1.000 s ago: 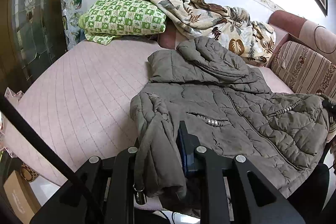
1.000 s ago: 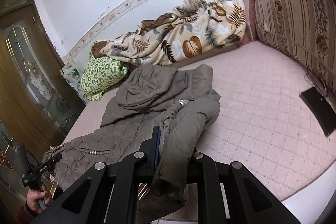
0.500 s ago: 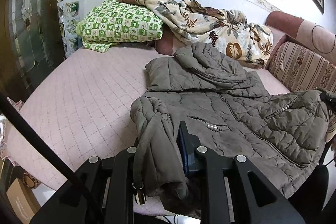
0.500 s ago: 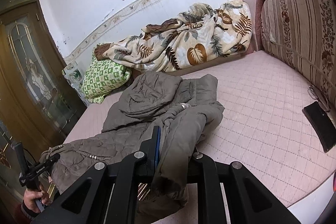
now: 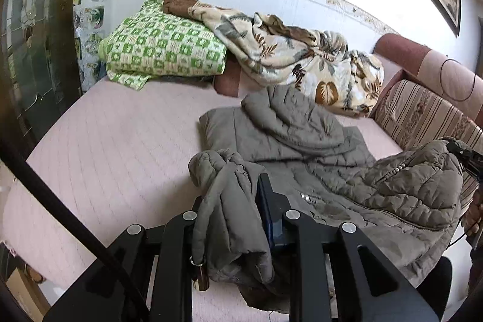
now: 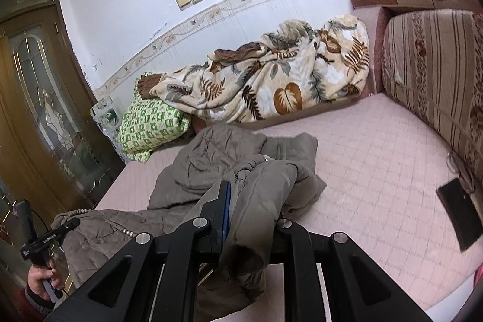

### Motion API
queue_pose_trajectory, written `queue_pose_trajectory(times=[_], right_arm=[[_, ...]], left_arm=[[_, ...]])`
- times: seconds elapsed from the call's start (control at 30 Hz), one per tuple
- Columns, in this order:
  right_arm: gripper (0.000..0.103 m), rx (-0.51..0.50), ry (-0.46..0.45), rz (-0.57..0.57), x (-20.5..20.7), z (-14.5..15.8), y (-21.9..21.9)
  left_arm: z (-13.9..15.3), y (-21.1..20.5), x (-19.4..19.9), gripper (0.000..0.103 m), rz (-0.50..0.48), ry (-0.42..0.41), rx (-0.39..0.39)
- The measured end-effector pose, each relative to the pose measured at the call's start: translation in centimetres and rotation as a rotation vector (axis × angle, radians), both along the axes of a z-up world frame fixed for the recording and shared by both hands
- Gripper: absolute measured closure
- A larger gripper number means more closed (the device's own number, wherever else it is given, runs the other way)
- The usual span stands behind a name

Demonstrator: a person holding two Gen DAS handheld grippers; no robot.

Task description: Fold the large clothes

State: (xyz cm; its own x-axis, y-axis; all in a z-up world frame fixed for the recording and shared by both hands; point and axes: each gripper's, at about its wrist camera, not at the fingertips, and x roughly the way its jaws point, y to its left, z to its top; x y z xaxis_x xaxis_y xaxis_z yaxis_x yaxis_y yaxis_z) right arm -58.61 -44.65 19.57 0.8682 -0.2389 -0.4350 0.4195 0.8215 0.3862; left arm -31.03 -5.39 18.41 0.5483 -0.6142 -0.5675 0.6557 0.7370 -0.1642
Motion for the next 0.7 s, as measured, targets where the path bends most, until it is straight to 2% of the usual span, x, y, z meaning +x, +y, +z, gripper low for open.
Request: queue_pose_trajectory(times=[0.27,0.5,0.7], right_arm=[[0.088,-0.026,-0.019,-0.002,4.2,2.9,-3.4],[0.088,-0.062,-0.009,-0.003,9.7,4.6,-7.2],[0.088,-0.031,0.012,-0.017,14.3,4.1,-11.3]], left_arm=[[3.3,-2.2,5.1,0.079,-0.026,0.032,-0.038],[5.8,-6.7,10.4,0.079,-0.021,0.026,-0.027],[5.7,-11.0,15.4,0.078,0.002,0.041,-0.022]])
